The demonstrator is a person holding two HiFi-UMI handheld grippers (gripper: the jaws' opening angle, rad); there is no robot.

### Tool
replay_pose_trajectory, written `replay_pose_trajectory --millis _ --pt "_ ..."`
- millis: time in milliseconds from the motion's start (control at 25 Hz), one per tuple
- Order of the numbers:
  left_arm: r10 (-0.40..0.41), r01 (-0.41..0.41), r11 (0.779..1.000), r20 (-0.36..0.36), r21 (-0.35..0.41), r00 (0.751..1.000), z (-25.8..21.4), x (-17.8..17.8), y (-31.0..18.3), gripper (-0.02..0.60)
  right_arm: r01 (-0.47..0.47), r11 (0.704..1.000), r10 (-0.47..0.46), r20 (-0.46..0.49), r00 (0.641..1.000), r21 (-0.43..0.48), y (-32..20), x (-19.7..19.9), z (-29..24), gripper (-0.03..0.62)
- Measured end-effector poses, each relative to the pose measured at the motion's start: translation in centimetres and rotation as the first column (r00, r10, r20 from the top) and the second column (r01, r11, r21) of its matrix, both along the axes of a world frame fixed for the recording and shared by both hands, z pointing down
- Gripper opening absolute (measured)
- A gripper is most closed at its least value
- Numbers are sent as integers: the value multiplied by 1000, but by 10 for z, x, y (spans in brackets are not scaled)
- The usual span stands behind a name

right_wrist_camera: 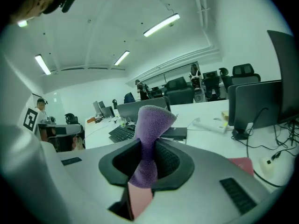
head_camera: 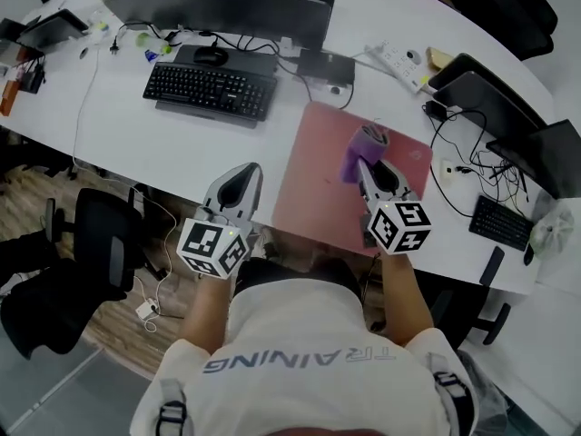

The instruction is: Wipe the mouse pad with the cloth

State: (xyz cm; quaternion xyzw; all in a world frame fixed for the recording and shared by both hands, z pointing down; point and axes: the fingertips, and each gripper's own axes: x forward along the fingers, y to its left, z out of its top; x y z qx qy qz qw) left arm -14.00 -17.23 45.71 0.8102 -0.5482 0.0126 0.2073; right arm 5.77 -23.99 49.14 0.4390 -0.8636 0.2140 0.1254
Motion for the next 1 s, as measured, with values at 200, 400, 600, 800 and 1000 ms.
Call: replay_pose_trajectory --millis 200,400,600,800,1000 --pt "-63 63 998 8 -24 998 10 -44 24 38 101 994 -100 10 995 -31 1 -72 20 87" --pt "-110 111 993 15 -47 994 23 -80 48 38 147 979 -143 37 989 -138 -3 -124 61 87" --pt "-133 133 988 14 -72 991 35 -100 64 38 131 949 -131 18 991 -288 -8 -158 128 87" --pt "-117 118 989 15 -84 993 39 -101 64 38 110 903 -142 -47 989 -416 -3 -168 189 88" --pt "-89 90 992 20 -91 996 41 -89 57 38 74 887 -130 -93 987 -456 1 -154 211 88"
